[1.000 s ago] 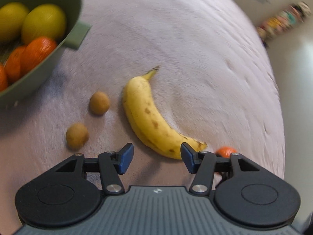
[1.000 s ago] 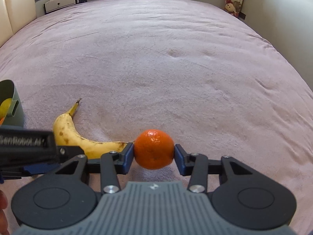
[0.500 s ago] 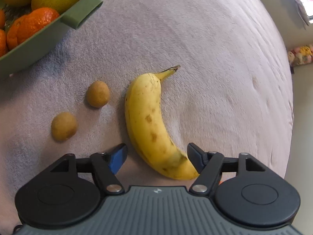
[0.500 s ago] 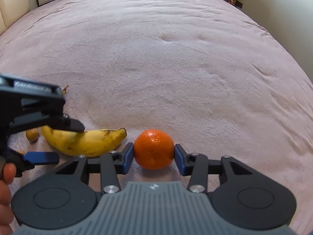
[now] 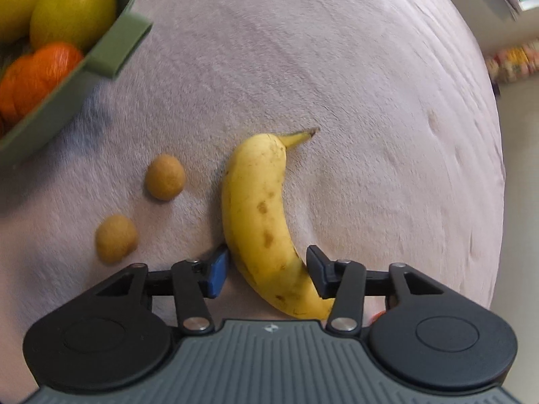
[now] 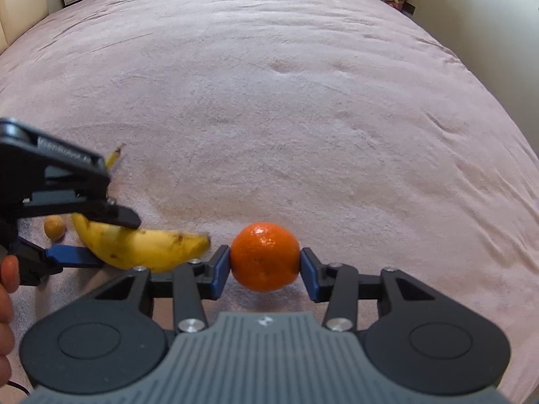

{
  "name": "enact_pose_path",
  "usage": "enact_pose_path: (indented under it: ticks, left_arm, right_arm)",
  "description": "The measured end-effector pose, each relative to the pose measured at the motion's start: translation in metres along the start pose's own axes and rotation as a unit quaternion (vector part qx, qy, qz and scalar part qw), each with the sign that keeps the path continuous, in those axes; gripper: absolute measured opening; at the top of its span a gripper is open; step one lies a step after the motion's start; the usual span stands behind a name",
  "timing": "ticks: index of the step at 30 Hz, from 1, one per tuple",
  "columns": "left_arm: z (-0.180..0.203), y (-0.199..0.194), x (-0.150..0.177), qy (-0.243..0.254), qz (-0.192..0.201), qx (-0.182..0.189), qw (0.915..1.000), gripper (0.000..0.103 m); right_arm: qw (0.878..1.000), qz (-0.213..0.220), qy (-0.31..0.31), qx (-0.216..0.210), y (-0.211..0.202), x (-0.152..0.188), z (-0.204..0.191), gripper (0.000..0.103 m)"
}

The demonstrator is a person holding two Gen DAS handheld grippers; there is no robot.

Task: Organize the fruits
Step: 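Grasp the banana around its middle with the left tool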

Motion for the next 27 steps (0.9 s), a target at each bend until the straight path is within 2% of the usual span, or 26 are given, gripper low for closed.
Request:
enact_pose_path:
  ticks: [4,7,10,12,16,17,21,25,27]
  left_arm:
    - [-0.003,-0.011,-0.002,0.060,-0.020,-0.005,0.9980,0.050]
    - [-0.007,-0.018,0.006,0.107,-0.043,-0.007,0.9933,0.045]
    - [-0.008,-0.030,0.021,0.169,-0.067,-0.016,0.9833,0.045]
    - [-0.011,-0.034,0.032,0.212,-0.083,-0.024,0.9735,0.045]
    - [-0.024,-0.041,0.047,0.260,-0.124,-0.023,0.9573,0.046]
    - [-0.028,-0.041,0.048,0.261,-0.127,-0.020,0.9567,0.046]
    - [-0.042,-0.038,0.044,0.236,-0.111,-0.026,0.9651,0.047]
    - [-0.042,-0.035,0.050,0.215,-0.066,-0.051,0.9730,0.059]
    - [-0.043,-0.036,0.061,0.221,-0.035,-0.067,0.9723,0.061]
  right_arm:
    - [1.000,0.012,0.001,-0.004,-0.012,-0.007,0.003,0.043]
    - [1.000,0.011,-0.001,-0.029,-0.019,-0.007,-0.005,0.042]
    - [0.998,-0.006,0.001,-0.057,-0.018,0.001,-0.015,0.042]
    - [0.997,-0.022,-0.004,-0.073,-0.017,0.009,-0.023,0.042]
    - [0.992,-0.057,-0.012,-0.110,-0.013,0.030,-0.040,0.042]
    - [0.991,-0.065,-0.014,-0.117,-0.012,0.033,-0.044,0.042]
    - [0.989,-0.078,-0.034,-0.124,-0.006,0.044,-0.055,0.043]
    - [0.989,-0.076,-0.040,-0.122,-0.004,0.042,-0.054,0.043]
    - [0.989,-0.076,-0.040,-0.122,-0.004,0.043,-0.053,0.043]
Point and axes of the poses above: each gripper's, at about its wrist camera, not at the fingertips, and y roughly the way its jaws point, z to its right, x to its underside, the point moved 7 cm from there along y, roughly the way its jaws point, and after that the axes turned 4 degrees about z, right-handed, at the moved point
